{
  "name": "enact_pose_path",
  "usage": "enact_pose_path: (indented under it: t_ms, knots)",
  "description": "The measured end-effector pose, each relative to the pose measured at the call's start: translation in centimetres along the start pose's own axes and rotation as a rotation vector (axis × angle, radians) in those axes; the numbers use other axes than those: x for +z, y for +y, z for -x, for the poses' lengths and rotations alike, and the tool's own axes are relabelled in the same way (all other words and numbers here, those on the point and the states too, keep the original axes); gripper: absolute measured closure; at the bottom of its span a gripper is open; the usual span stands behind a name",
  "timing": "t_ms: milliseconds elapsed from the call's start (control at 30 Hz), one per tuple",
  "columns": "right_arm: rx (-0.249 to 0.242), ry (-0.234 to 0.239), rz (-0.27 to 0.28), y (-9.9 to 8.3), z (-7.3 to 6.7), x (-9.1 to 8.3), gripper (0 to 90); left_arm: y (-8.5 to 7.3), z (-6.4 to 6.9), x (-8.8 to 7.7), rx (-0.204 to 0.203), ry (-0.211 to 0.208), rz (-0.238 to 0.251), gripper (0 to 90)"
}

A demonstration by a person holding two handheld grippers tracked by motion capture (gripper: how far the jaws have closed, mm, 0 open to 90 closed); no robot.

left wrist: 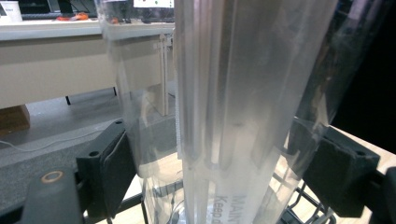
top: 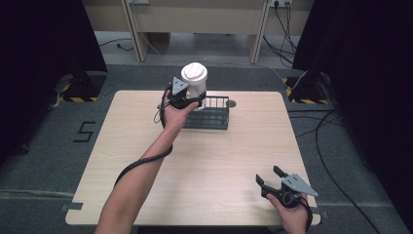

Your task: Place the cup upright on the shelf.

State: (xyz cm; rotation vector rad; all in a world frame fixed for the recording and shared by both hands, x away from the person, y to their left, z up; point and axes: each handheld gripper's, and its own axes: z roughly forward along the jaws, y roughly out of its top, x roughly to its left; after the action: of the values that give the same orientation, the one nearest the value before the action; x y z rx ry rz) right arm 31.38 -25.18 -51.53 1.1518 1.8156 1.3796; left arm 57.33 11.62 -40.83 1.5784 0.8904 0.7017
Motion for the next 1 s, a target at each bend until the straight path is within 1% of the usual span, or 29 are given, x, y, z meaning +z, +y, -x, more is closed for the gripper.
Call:
enact_pose_path:
  t_ms: [33,200,400,567,600,700,800,1000]
  knots:
    - [-0.003,0.000,-0.002,0.0,0.0,0.0,22.0,-0.2,-0.1,0.3,-0.009,0.004,-0.006,17.4]
    - [-0.002,0.002,-0.003,0.0,0.0,0.0,21.9,-0.5,0.0,0.7,-0.010,0.008,-0.022,17.4]
    - [0.003,0.005,-0.002,0.0,0.0,0.0,21.9,-1.1,0.4,1.3,-0.017,0.004,-0.031,17.4]
    - [-0.002,0.006,0.000,0.0,0.0,0.0,21.8,-1.9,0.8,1.7,-0.024,0.006,-0.059,17.4]
    - [0.001,0.006,-0.001,0.0,0.0,0.0,21.8,-2.1,0.9,1.8,-0.019,0.008,-0.067,17.4]
    - [0.000,0.008,-0.001,0.0,0.0,-0.1,21.8,-2.5,0.9,1.9,-0.021,0.010,-0.078,17.3]
    - [0.001,0.009,-0.001,0.0,0.0,-0.1,21.8,-3.1,0.7,2.0,-0.036,0.014,-0.089,17.3]
    - [0.000,0.010,-0.003,0.0,0.0,0.0,21.8,-3.5,0.8,2.2,-0.027,0.015,-0.117,17.2]
